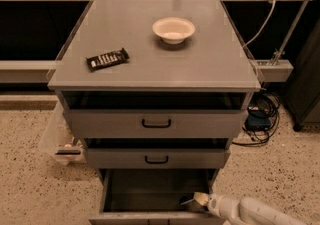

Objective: Place rxbar blueberry into bottom drawer

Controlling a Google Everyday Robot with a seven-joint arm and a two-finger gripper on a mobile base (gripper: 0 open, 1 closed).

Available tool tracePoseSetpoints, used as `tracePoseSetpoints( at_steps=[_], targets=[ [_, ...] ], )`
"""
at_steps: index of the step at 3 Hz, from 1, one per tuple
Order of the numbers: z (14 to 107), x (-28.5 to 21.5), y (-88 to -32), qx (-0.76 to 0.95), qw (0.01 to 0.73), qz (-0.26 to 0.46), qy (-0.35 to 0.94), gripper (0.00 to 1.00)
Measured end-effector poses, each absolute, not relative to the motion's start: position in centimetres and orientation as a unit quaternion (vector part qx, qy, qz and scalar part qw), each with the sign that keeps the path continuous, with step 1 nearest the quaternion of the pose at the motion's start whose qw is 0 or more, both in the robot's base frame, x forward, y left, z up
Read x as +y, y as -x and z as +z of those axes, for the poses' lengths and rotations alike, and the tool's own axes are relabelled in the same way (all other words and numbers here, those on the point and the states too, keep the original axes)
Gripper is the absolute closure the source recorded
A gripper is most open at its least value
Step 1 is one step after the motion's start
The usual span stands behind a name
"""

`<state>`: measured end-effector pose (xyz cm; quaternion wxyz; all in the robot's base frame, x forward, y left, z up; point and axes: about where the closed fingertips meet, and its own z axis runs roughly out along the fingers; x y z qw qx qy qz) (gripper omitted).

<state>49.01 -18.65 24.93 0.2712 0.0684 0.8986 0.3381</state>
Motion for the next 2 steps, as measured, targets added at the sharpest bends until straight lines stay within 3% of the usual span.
tracePoseSetpoints(
  at_steps=[1, 2],
  targets=[
    [20.66, -18.44, -49.0, 0.908, 0.244, 0.327, -0.093, 1.0],
    [20.27, -18.28, -48.96, 0.909, 0.241, 0.326, -0.093, 0.81]
  ],
)
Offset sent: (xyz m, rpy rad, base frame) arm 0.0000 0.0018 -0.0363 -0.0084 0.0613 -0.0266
